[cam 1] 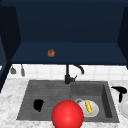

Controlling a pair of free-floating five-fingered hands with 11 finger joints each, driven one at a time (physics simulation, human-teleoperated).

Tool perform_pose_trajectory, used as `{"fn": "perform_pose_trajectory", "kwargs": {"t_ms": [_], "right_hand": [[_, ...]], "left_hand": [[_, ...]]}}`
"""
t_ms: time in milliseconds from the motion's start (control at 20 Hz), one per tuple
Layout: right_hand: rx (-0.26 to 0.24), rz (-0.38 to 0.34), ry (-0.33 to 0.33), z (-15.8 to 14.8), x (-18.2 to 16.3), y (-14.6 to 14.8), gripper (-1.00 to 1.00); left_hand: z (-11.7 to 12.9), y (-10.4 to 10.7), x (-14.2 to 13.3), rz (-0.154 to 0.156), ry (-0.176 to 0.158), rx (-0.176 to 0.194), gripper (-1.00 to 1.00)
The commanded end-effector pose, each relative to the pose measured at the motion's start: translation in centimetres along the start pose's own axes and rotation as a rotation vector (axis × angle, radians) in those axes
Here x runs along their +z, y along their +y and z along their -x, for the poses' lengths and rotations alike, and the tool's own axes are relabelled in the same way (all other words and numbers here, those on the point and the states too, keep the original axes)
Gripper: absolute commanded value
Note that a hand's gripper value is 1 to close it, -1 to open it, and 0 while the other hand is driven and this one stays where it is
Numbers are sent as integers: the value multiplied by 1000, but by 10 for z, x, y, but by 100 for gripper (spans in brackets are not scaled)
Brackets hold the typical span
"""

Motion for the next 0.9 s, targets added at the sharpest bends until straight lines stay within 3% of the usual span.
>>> {"fn": "perform_pose_trajectory", "kwargs": {"t_ms": [0, 850], "right_hand": [[-5, -8, 13, 26, 17, 0, -100], [-24, 32, -11, 121, 80, 11, -100]], "left_hand": [[0, 0, 0, 0, 0, 0, 0], [0, 0, 0, 0, 0, 0, 0]]}}
